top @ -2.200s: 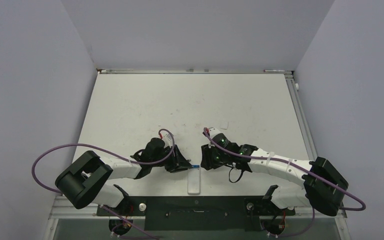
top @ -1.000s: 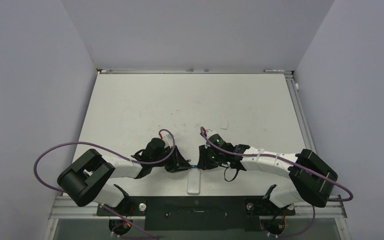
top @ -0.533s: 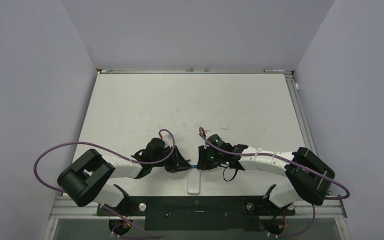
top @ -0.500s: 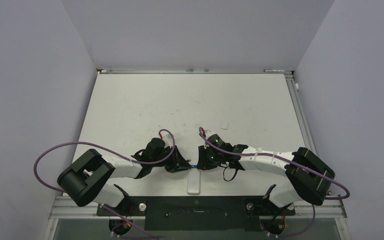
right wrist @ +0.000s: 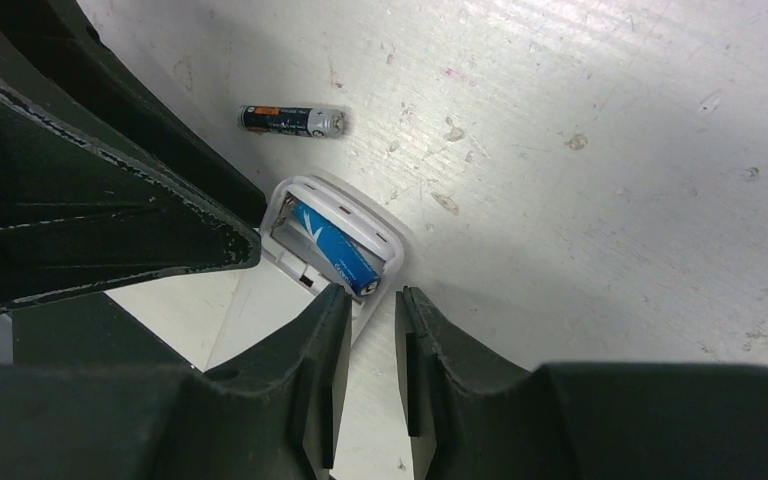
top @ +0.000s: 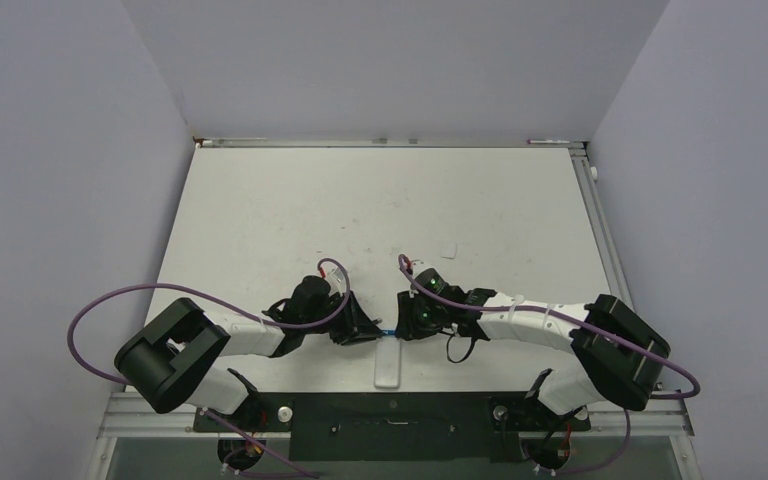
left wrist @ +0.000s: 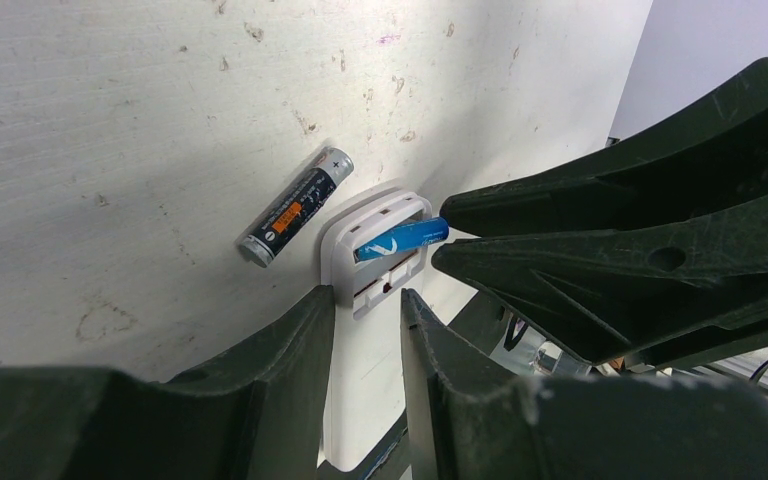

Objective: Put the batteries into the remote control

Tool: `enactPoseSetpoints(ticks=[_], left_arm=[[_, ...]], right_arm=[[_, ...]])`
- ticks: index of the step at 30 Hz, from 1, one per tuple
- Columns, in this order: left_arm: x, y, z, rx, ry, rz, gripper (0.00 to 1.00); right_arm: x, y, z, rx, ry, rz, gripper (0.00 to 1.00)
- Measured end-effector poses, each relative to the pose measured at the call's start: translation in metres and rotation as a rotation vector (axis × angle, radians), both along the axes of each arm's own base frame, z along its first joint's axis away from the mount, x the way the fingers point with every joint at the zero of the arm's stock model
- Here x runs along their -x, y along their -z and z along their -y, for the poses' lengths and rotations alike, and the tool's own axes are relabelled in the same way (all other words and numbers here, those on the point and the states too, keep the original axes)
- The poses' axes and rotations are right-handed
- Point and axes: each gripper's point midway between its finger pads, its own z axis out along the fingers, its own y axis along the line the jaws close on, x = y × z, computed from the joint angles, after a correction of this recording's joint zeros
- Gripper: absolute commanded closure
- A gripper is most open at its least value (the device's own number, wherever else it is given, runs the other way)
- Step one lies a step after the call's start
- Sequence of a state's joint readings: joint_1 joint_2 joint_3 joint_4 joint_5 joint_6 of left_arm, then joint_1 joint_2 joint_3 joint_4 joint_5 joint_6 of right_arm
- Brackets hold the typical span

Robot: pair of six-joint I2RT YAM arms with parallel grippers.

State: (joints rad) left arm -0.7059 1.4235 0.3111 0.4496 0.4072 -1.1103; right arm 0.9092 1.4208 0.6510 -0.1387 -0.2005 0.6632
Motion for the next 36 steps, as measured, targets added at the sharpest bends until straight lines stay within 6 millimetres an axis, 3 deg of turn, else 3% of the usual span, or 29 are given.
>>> enactPoseSetpoints(ticks=[36], left_arm=[[0.000, 0.000, 0.000, 0.001, 0.001, -0.001, 0.73]], right_arm=[[-0.003, -0.017, -0.008, -0.062, -0.002, 0.031, 0.77]])
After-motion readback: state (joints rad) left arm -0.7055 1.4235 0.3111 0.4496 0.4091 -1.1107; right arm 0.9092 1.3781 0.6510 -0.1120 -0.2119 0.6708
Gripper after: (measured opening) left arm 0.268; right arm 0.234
